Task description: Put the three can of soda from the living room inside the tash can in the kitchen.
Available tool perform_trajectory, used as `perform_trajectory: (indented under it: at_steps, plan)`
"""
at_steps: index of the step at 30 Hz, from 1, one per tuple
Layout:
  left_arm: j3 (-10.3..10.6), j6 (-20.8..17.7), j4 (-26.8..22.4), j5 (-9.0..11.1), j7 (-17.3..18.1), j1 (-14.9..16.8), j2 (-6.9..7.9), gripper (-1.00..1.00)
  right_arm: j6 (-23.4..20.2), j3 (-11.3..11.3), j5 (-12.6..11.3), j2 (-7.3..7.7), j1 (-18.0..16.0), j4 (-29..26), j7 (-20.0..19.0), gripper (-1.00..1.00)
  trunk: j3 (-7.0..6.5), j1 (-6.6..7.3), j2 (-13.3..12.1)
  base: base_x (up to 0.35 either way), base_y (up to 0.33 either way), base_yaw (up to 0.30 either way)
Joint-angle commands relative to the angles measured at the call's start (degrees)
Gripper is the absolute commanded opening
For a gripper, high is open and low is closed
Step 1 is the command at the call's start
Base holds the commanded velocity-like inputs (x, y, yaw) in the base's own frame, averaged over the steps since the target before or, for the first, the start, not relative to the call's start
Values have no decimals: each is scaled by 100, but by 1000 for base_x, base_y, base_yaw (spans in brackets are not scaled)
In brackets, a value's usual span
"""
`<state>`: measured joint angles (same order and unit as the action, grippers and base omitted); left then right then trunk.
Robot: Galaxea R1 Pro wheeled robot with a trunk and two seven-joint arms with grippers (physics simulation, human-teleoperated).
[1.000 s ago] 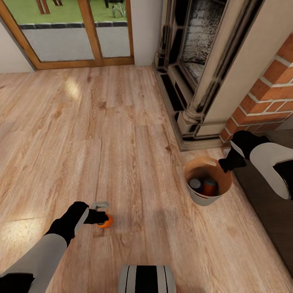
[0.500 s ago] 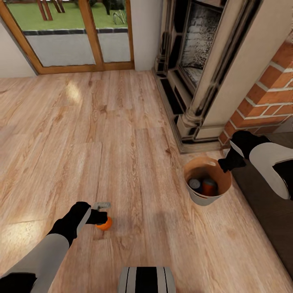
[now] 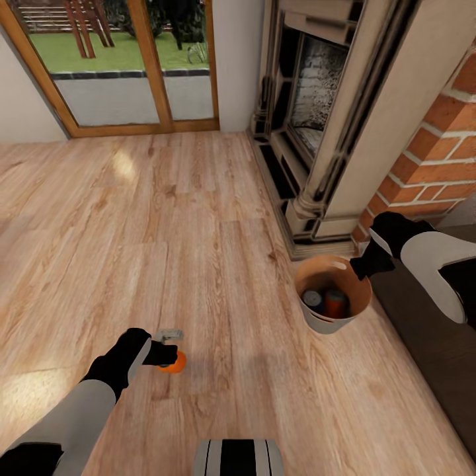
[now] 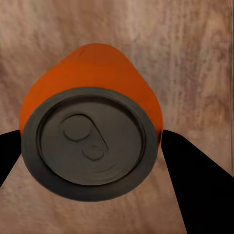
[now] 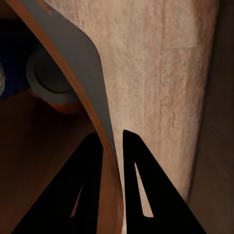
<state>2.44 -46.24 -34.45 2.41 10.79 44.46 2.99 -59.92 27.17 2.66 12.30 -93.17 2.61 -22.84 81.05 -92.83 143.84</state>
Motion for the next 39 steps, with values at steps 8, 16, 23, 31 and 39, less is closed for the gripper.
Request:
perform_trajectory:
  at_steps: [8, 16, 23, 31, 39]
  plan:
    - [2, -69, -22, 18, 18, -7, 21, -100, -8, -2, -47, -27, 21, -2, -35, -100, -178, 20, -11, 0, 0, 0]
    - [7, -872, -424, 53, 401, 158, 89, -100, -8, -50, -81, -519, 38, -13, -39, -100, -355, 41, -22, 0, 0, 0]
    - [17, -1376, -1060, 22, 1285, 690, 452, -100, -8, -77, -120, -778, 250, -25, -44, -100, -510, 59, -31, 0, 0, 0]
    - [732, -1376, -1130, -5, 3931, 1976, 1442, -100, -8, -81, -129, -999, 595, -32, -47, -100, -687, 80, -42, 0, 0, 0]
    - [1271, -1376, -1135, -18, 6898, 2805, 1821, -100, -8, -86, -125, -1241, 708, -32, -45, -100, -865, 100, -52, 0, 0, 0]
